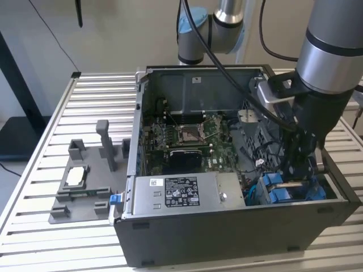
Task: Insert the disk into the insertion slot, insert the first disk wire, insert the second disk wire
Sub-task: 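Insert the second disk wire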
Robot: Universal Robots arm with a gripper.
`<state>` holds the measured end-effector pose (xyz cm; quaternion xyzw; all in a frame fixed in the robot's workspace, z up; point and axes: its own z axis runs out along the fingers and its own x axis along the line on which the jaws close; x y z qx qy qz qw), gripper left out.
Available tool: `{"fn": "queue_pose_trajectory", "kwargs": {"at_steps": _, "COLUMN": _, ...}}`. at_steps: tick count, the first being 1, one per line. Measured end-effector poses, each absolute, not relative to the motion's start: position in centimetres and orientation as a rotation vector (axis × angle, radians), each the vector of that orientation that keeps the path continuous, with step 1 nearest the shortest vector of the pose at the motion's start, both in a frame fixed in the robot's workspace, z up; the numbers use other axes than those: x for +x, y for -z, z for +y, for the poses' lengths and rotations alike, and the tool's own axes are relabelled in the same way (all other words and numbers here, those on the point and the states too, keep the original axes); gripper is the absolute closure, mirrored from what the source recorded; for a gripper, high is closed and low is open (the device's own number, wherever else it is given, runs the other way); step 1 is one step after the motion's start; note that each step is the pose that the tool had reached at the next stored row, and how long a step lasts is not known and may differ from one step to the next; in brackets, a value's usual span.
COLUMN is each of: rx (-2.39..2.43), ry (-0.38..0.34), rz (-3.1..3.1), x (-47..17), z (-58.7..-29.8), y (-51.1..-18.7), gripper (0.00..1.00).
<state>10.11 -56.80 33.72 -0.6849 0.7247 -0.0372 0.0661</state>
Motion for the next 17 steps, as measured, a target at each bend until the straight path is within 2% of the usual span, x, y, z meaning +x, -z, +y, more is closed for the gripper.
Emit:
{"fn": "queue_pose_trajectory", "kwargs": {"at_steps": 10, "rx": -2.144, "ry": 0.111, "rz": 2.096, "x": 10.11, "z": -56.79, "y": -33.23, "gripper": 0.78}}
{"fn": "queue_pose_trajectory", "kwargs": {"at_steps": 12, "rx": -2.170, "ry": 0.111, "rz": 2.067, "x": 10.11, "z": -56.80, "y": -33.24, "gripper": 0.84}}
{"fn": "queue_pose_trajectory", "kwargs": {"at_steps": 17, "rx": -2.209, "ry": 0.106, "rz": 2.021, "x": 10.11, "z": -56.80, "y": -33.24, "gripper": 0.84}}
